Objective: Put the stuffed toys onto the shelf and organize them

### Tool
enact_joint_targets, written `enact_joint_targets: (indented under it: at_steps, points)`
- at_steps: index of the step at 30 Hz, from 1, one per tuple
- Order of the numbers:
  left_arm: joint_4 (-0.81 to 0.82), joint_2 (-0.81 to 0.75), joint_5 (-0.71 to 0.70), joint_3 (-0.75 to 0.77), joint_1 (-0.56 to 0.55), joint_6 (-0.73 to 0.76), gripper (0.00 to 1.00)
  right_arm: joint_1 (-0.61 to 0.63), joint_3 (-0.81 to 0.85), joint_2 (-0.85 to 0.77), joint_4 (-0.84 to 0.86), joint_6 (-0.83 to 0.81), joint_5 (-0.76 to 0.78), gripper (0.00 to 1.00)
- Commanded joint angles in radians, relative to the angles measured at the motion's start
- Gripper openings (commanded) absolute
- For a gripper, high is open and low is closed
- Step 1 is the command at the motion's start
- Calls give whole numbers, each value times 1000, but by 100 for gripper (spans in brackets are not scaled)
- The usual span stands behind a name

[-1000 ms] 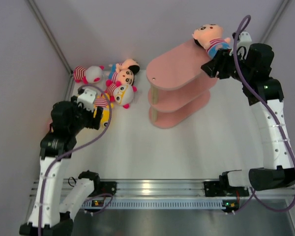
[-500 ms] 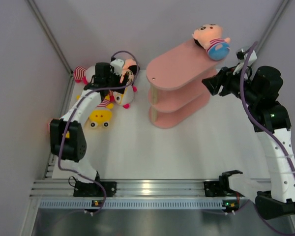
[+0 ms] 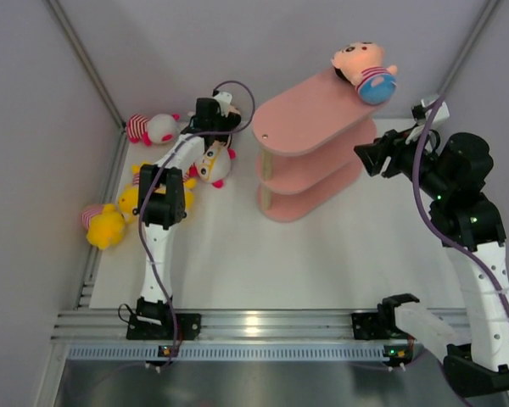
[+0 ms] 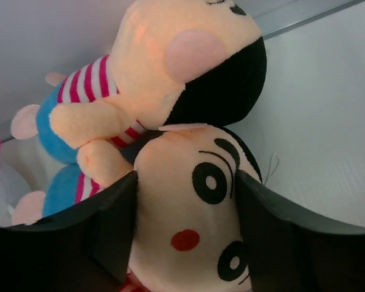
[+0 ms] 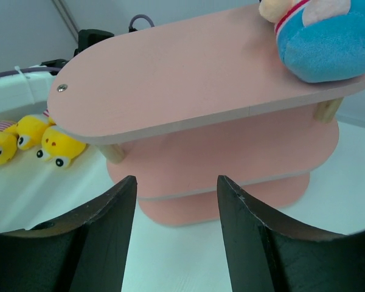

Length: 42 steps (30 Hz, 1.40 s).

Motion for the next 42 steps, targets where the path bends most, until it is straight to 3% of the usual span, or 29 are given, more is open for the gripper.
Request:
enact_joint_targets:
  at_steps: [1, 3, 4, 5, 6, 11, 17, 20, 24, 27, 28, 29, 34, 36, 37, 39, 42]
  points:
    - [-20, -15, 25, 9, -2, -21, 62, 14, 5, -19, 45, -21, 22, 56]
    - [-22, -47, 17, -28, -2, -12, 43, 17, 8, -16, 48, -16, 13, 56]
    - [-21, -61, 11, -62, 0, -7, 15, 17, 9, -16, 45, -15, 10, 56]
    - [-20, -76, -1, -82, 1, 5, 4, 17, 14, -11, 42, -13, 6, 55]
    - [-19, -117, -4, -100, 1, 13, 0, 17, 21, -11, 38, -11, 5, 55]
    - [-20, -353, 17, -247, 4, 71, 0, 30, 48, -8, -34, -28, -24, 55]
    - [-43, -744, 195, -482, 3, 90, 0, 54, 80, -12, -111, -64, -101, 57]
    - [-120, -919, 276, -568, 3, 114, 0, 68, 100, -13, -120, -68, -135, 59]
    - [-391, -1129, 463, -626, 3, 198, 0, 83, 164, 0, -169, -64, -176, 59]
    - [-619, -1311, 679, -646, 3, 426, 0, 89, 181, -11, -169, -44, -228, 61]
    - [-818, -1347, 727, -639, 3, 497, 0, 89, 184, -16, -162, -33, -242, 62]
    - [-891, -1422, 776, -639, 3, 631, 0, 95, 189, -17, -156, -12, -265, 62]
    - [-1189, -1659, 806, -720, 1, 976, 0, 128, 251, 36, -126, 65, -303, 62]
    - [-1287, -1737, 812, -763, 1, 1109, 0, 203, 316, 116, -146, 68, -250, 63]
    - [-1313, -1757, 815, -778, 1, 1175, 0, 302, 343, 150, -168, 58, -209, 64]
    - [-1370, -1800, 824, -824, 1, 1234, 1, 420, 446, 277, -232, 19, -84, 69]
    - [-1370, -1832, 821, -864, 1, 1271, 3, 586, 583, 456, -251, 8, -89, 73]
